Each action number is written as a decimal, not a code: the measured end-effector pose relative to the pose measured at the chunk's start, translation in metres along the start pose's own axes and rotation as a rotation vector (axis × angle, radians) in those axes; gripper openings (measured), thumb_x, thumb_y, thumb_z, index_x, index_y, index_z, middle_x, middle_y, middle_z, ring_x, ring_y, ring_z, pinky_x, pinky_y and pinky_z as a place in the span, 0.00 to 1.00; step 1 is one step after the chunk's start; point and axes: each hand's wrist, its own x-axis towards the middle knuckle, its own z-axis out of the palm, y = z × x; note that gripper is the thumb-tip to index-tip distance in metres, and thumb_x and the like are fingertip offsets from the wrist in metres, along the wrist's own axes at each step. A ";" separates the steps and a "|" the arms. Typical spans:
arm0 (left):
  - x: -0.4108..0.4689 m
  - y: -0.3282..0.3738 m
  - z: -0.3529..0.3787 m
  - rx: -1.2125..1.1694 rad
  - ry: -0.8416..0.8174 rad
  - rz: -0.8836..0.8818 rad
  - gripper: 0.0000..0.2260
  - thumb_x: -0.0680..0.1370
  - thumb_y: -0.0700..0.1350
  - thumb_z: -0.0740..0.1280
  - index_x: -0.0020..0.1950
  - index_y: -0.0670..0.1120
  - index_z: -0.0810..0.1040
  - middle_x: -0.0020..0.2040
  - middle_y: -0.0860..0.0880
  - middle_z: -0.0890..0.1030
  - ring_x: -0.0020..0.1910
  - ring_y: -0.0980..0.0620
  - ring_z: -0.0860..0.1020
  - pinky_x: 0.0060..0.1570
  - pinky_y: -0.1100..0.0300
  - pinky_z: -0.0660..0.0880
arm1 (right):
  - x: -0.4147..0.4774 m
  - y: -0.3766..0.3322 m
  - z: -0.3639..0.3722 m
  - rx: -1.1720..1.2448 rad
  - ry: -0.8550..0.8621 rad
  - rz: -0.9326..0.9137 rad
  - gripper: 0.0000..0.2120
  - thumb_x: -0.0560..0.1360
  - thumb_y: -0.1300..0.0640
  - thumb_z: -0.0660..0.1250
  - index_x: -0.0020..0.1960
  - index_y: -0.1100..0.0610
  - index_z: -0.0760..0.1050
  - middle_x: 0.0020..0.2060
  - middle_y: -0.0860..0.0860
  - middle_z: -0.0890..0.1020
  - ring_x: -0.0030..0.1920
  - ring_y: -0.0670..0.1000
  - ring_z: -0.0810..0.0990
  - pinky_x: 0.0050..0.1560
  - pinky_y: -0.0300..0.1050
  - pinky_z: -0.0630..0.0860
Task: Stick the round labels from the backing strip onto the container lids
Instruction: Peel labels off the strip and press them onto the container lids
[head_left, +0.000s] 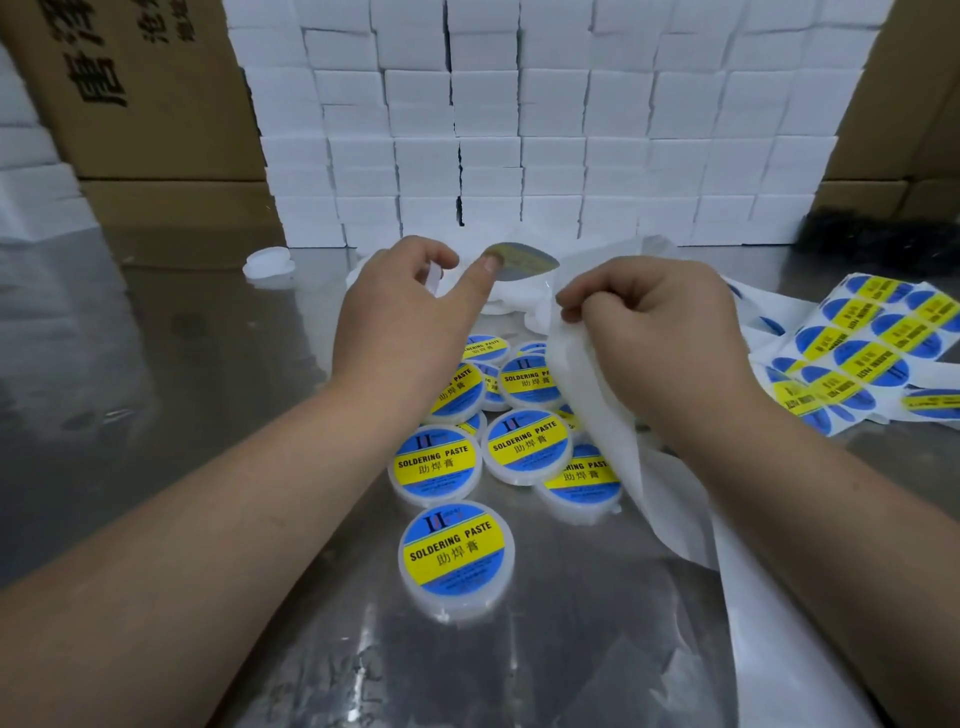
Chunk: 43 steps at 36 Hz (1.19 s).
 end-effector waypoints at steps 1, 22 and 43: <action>0.000 0.000 0.000 0.009 0.004 0.009 0.12 0.72 0.60 0.65 0.47 0.53 0.74 0.49 0.52 0.77 0.47 0.56 0.72 0.41 0.62 0.68 | 0.000 -0.002 0.000 0.055 -0.004 0.026 0.11 0.65 0.55 0.59 0.28 0.47 0.76 0.28 0.37 0.79 0.27 0.35 0.72 0.26 0.26 0.63; -0.001 -0.002 0.004 0.292 -0.012 0.228 0.14 0.71 0.53 0.70 0.55 0.52 0.73 0.50 0.56 0.68 0.52 0.57 0.66 0.44 0.66 0.59 | 0.004 0.001 0.003 0.145 -0.007 0.197 0.13 0.71 0.57 0.66 0.27 0.52 0.75 0.19 0.40 0.73 0.21 0.39 0.68 0.20 0.28 0.60; 0.004 0.011 0.002 -1.051 -0.389 -0.478 0.11 0.82 0.45 0.53 0.52 0.50 0.75 0.47 0.43 0.79 0.38 0.48 0.80 0.38 0.54 0.79 | -0.005 -0.010 0.004 0.313 -0.261 0.153 0.13 0.73 0.59 0.66 0.30 0.50 0.76 0.23 0.42 0.75 0.24 0.38 0.70 0.25 0.27 0.64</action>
